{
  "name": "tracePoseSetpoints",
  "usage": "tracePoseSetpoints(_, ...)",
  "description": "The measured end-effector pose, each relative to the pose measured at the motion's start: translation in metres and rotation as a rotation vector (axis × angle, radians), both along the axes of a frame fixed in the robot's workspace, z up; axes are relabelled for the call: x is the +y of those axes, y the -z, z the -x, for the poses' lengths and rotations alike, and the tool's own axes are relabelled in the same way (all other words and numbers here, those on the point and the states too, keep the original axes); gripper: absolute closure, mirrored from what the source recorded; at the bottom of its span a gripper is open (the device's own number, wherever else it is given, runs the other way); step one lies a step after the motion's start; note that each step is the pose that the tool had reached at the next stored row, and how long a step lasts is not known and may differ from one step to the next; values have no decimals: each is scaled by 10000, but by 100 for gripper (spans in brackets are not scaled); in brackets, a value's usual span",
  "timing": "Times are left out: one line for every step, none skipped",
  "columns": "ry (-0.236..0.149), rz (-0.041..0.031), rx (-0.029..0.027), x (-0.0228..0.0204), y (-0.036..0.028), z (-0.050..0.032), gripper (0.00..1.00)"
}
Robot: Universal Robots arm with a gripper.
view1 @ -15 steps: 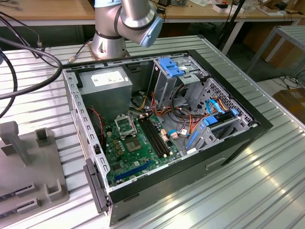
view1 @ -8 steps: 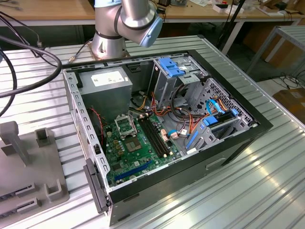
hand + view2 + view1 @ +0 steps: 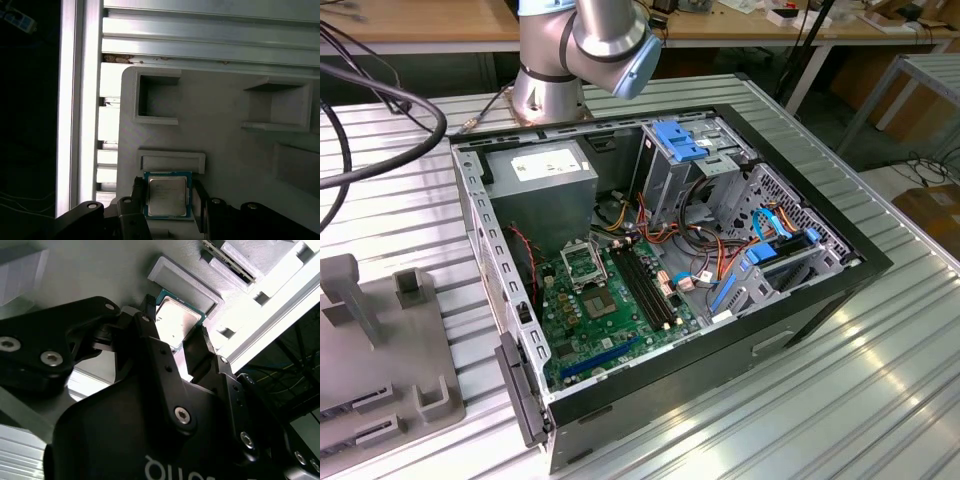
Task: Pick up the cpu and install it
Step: 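Pick up the cpu and move it towards the insertion slot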
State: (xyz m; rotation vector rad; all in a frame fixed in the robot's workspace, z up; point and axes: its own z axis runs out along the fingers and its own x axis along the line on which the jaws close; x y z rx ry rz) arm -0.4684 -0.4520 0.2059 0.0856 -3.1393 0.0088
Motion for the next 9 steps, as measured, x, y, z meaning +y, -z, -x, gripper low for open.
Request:
tracePoseSetpoints(1,1,3,0,-15,0,53)
tracePoseSetpoints(1,-1,2,0,-23,-1,53)
tracePoseSetpoints(1,-2,0,0,-23,-1,53)
tracePoseSetpoints(1,-2,0,-1,-24,-1,53)
tracePoseSetpoints(0,-1,3,-1,-26,-1,53)
tracePoseSetpoints(1,-1,3,-1,-26,-1,53)
tracePoseSetpoints(0,0,4,-2,-26,-1,53)
tracePoseSetpoints(0,-1,2,-2,-26,-1,53)
tracePoseSetpoints(1,0,3,-2,-28,-1,53)
